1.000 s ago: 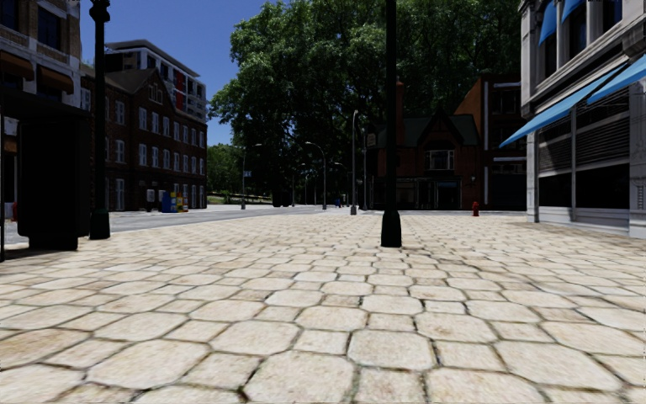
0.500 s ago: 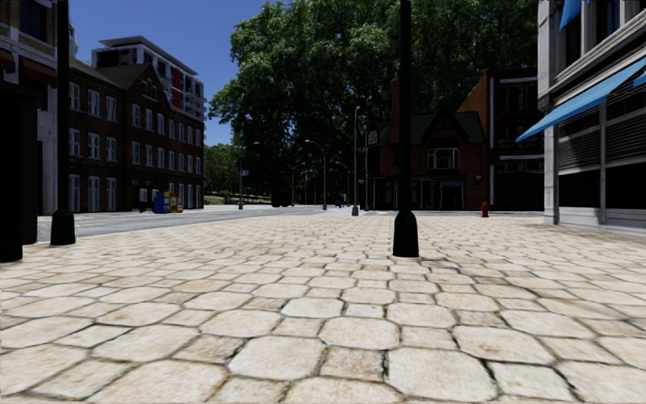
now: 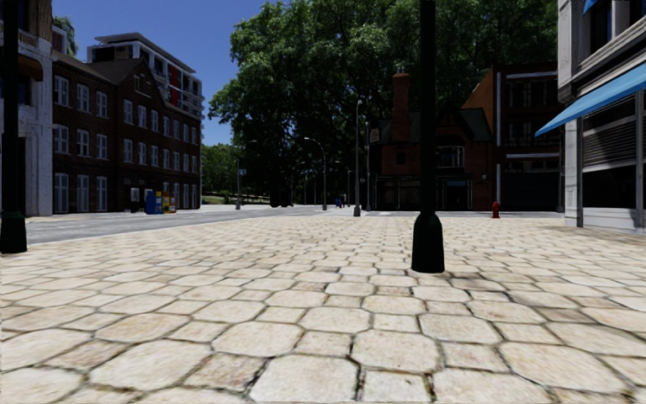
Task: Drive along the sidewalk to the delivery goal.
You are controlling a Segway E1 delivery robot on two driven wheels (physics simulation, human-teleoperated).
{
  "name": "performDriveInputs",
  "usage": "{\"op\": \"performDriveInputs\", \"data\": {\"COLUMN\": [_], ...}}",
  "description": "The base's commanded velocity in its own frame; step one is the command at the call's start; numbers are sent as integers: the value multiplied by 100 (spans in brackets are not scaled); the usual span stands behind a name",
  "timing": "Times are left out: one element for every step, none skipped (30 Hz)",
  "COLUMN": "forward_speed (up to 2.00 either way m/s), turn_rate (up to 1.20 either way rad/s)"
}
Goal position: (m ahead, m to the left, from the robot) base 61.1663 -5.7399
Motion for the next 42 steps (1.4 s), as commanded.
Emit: {"op": "performDriveInputs", "data": {"forward_speed": [200, 200, 200, 200, 200, 200, 200, 200, 200, 200, 200, 200, 200, 200, 200, 200, 200, 200, 200, 200, 200, 200, 200, 200, 200, 200, 200, 200, 200, 200, 200, 200, 200, 200, 200, 200, 200, 200, 200, 200, 200, 200], "turn_rate": [0, 0, 0, 0, 0, 0, 0, 0, 0, 0, 0, 0, 0, 0, 0, 0, 0, 0, 0, 0, 0, 0, 0, 0, 0, 0, 0, 0, 0, 0, 0, 0, 0, 0, 0, 0, 0, 0, 0, 0, 0, 0]}}
